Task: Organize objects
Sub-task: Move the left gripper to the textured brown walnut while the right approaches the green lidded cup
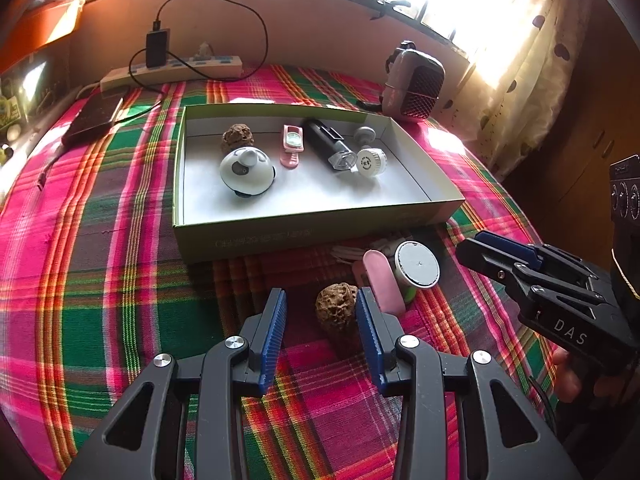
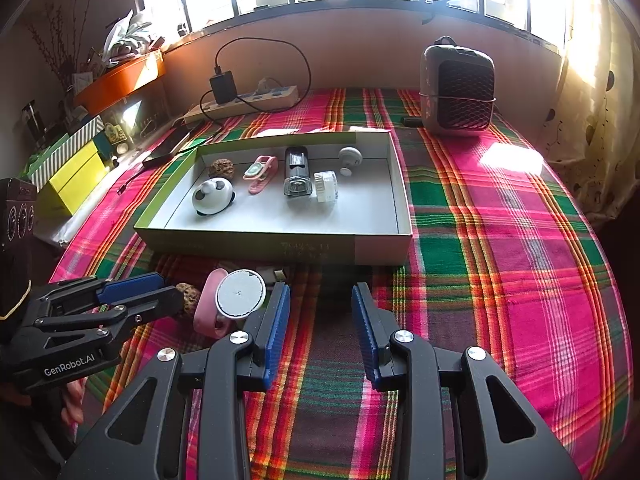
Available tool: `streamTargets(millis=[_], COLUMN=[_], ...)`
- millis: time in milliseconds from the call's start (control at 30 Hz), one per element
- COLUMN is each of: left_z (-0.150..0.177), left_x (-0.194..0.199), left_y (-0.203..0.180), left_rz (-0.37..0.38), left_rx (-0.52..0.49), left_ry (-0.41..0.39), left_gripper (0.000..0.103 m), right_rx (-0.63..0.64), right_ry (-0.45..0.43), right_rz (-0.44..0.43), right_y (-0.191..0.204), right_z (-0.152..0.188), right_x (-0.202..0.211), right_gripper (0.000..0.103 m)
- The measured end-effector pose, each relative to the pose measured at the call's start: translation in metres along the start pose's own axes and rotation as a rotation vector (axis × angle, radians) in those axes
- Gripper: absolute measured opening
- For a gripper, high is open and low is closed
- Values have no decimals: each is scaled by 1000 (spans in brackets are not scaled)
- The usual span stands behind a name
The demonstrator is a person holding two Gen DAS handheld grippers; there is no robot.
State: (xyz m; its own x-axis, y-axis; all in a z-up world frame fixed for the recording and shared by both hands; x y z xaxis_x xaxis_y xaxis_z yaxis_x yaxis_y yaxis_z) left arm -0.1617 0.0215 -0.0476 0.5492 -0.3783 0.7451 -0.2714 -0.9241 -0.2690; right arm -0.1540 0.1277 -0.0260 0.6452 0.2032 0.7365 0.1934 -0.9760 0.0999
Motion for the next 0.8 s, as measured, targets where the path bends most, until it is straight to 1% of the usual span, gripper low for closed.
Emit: streamTargets(millis=[267,367,467,700,800], left_z=[5,7,7,3,1], left_x=[-6,-9,-10,-11,-10], left_y=[-12,-12,-12,-8,0], left_rz=[-3,17,-4,-22,-37], left_rx=[-40,-21,-24,-11,6], left_ry=[26,38,38,29,18], left_gripper=[34,34,34,34,32], right_rx=[-6,-9,-9,3,20], right_ry=[2,4,8,20,32], right_rz=[8,8,5,-6,-11], right_y=[-3,-4,-3,0,4], right_z=[2,3,4,9,12], right_x=[2,1,0,-3,-5], right_gripper=[34,34,34,34,34])
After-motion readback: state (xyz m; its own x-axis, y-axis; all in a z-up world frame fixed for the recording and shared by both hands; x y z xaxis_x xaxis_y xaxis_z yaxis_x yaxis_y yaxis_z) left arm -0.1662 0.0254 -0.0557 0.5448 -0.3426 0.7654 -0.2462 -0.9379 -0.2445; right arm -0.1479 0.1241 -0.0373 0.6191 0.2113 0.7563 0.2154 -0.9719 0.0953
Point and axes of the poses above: each gripper's, at about its wrist camera, not at the fingertips, and x roughly against the way its jaws point, y to its left, z to its underside, the point moved 9 cm from there along -x, roughly the way its jaws point
